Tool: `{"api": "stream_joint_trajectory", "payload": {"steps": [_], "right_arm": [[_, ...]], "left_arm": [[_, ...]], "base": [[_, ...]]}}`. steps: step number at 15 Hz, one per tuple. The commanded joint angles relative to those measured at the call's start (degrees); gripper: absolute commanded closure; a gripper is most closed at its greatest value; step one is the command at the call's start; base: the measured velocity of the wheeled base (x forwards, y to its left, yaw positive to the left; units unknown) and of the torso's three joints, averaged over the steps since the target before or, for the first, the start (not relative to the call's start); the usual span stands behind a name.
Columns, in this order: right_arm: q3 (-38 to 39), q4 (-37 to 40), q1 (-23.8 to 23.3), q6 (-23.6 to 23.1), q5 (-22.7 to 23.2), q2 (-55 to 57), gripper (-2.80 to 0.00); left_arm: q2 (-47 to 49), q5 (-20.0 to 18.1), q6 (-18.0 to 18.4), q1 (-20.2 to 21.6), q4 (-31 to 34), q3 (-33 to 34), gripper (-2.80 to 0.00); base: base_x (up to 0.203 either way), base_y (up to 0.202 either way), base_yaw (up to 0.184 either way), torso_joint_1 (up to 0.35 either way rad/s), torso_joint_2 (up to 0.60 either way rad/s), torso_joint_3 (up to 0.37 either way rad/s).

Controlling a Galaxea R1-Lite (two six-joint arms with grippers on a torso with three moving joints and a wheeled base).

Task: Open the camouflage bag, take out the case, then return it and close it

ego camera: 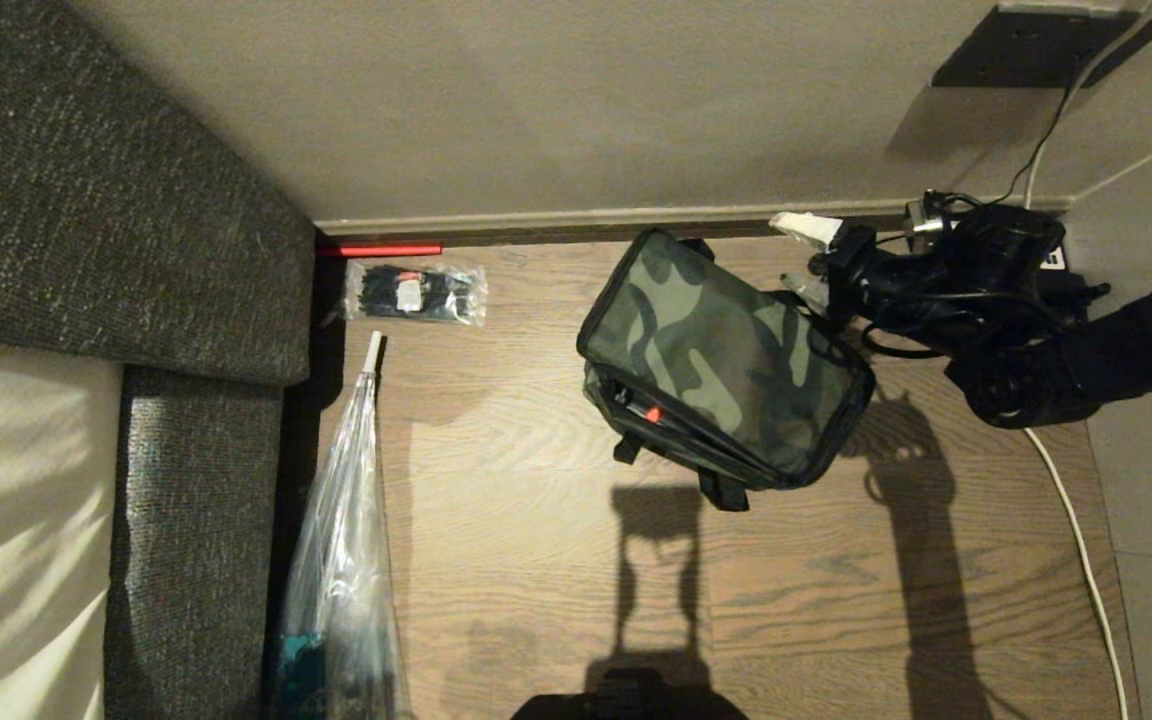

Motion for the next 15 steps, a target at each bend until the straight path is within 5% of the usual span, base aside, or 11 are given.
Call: {"api": "stream_joint_trajectory", "payload": {"steps": [1,15], "right_arm": [[0.7,0.0,1.4,3.2,0.1,-0.6,-2.80],[9.7,8.5,4.3,4.2,-1.4,-6.1,-2.80]], "left_arm": [[-0.1,0.0,0.0,0.0,0.0,0.0,0.00],[-0.1,0.0,0.0,0.0,0.0,0.0,0.00]], "base": [[0.000,0.000,0.000,0.000,0.00,0.000],[0.000,0.000,0.000,0.000,0.00,0.000]]}}
